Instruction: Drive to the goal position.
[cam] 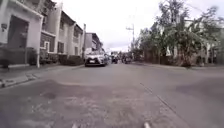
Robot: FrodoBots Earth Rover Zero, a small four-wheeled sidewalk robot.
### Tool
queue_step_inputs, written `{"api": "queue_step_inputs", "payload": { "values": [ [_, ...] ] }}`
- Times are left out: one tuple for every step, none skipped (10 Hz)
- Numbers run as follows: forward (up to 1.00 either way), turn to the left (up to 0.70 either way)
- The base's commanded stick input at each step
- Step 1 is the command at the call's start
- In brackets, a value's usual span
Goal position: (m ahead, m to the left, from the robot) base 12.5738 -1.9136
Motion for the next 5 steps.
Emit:
{"api": "queue_step_inputs", "payload": {
  "values": [
    [0.85, 0.0],
    [0.85, 0.0],
    [0.85, 0.0],
    [0.85, 0.0],
    [0.85, 0.0]
  ]
}}
